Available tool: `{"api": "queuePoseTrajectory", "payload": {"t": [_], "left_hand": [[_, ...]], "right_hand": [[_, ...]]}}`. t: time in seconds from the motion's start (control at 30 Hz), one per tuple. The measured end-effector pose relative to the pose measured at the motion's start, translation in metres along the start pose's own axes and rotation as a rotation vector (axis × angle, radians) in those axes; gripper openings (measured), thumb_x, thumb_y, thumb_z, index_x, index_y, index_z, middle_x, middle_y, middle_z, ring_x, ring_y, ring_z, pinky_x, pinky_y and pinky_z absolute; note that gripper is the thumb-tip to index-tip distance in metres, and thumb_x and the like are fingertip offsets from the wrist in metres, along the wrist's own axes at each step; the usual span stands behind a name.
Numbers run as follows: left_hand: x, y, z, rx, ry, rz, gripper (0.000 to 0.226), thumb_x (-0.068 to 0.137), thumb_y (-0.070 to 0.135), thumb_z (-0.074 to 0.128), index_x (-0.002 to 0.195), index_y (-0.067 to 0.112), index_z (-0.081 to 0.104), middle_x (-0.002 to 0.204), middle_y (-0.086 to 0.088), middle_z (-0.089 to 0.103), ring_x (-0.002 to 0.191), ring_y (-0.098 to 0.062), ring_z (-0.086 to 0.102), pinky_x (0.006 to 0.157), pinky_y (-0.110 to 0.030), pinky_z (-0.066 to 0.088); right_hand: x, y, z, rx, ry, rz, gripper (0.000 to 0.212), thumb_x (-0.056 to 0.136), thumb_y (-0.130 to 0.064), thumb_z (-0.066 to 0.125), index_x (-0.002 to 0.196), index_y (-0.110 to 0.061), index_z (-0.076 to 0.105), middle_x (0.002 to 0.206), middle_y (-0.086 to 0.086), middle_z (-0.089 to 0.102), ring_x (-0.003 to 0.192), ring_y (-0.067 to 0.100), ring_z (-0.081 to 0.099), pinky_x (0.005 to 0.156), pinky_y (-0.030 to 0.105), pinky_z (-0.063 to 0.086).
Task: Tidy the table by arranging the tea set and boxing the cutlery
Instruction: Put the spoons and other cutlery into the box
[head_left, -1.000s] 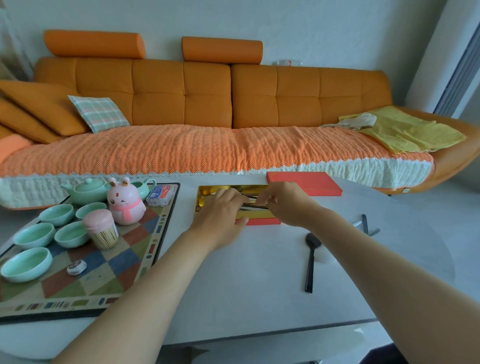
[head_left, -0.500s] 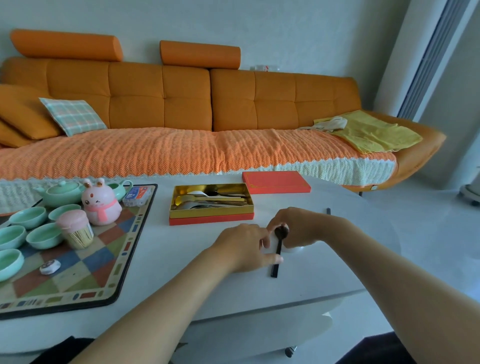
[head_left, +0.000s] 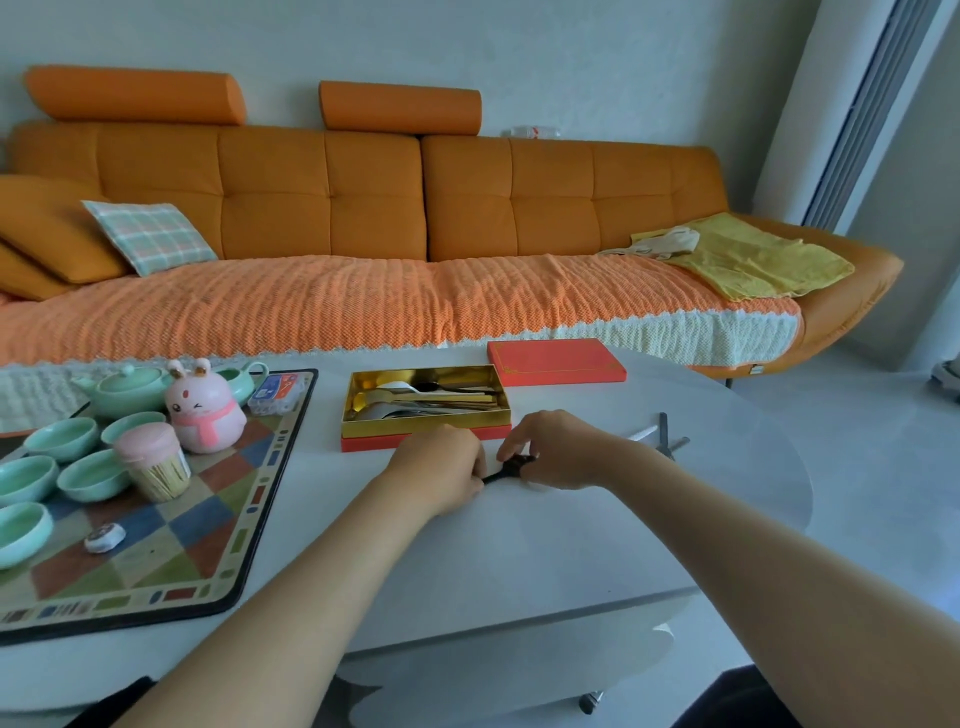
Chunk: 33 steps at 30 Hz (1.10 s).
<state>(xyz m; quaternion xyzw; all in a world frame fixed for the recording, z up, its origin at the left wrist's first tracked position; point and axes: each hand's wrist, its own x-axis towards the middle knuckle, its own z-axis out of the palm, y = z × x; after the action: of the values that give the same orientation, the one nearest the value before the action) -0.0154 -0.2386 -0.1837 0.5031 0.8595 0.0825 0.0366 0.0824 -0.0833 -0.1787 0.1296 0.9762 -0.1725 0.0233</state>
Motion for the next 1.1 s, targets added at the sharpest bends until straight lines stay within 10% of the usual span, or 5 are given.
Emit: {"api": "queuePoseTrajectory", "payload": {"t": [0.4, 0.63, 0.8, 1.0, 1.1], "left_hand": [[0.001, -0.046, -0.010, -0.283, -0.225, -0.142, 0.022, 0.094, 0.024, 0.061, 0.117, 0.023, 0.064, 0.100, 0.006, 0.061, 0.089, -0.015, 0.059, 0.070, -0.027, 0.049], [0.004, -0.073, -0.032, -0.557, 0.149, -0.254, 0.006, 0.089, 0.024, 0.066, 0.093, 0.027, 0.064, 0.096, 0.007, 0.062, 0.088, -0.013, 0.058, 0.063, -0.021, 0.042], [0.011, -0.074, -0.031, -0.828, 0.332, -0.304, 0.006, 0.083, 0.026, 0.072, 0.088, 0.025, 0.068, 0.085, 0.004, 0.067, 0.082, -0.018, 0.066, 0.069, -0.030, 0.051], [0.012, -0.076, -0.036, -0.781, 0.447, -0.308, 0.014, 0.087, 0.034, 0.061, 0.086, 0.022, 0.068, 0.081, 0.004, 0.071, 0.075, -0.015, 0.068, 0.063, -0.031, 0.053], [0.014, -0.085, -0.046, -0.628, 0.662, -0.358, 0.018, 0.099, 0.028, 0.046, 0.110, 0.024, 0.060, 0.098, 0.006, 0.062, 0.080, -0.012, 0.057, 0.060, -0.027, 0.038]], "right_hand": [[0.027, -0.023, -0.002, 0.018, 0.022, -0.061, 0.028, 0.077, -0.028, 0.081, 0.104, -0.028, 0.075, 0.101, -0.013, 0.069, 0.084, 0.001, 0.056, 0.065, 0.013, 0.037], [0.056, -0.046, -0.007, 0.326, 0.516, -0.001, 0.045, 0.079, -0.024, 0.077, 0.121, -0.028, 0.061, 0.102, -0.009, 0.057, 0.083, 0.003, 0.056, 0.061, 0.012, 0.036], [0.069, -0.073, -0.007, 0.848, 0.339, 0.123, 0.024, 0.089, -0.029, 0.070, 0.110, -0.016, 0.067, 0.081, -0.006, 0.066, 0.069, 0.012, 0.060, 0.056, 0.021, 0.044], [0.088, -0.084, -0.007, 0.999, 0.283, 0.125, 0.019, 0.093, -0.024, 0.065, 0.096, -0.007, 0.072, 0.092, 0.012, 0.073, 0.077, 0.018, 0.067, 0.077, 0.033, 0.056], [0.093, -0.083, -0.012, 0.913, 0.304, 0.069, 0.020, 0.095, -0.021, 0.063, 0.097, -0.003, 0.072, 0.082, 0.009, 0.070, 0.068, 0.015, 0.062, 0.064, 0.021, 0.053]]}}
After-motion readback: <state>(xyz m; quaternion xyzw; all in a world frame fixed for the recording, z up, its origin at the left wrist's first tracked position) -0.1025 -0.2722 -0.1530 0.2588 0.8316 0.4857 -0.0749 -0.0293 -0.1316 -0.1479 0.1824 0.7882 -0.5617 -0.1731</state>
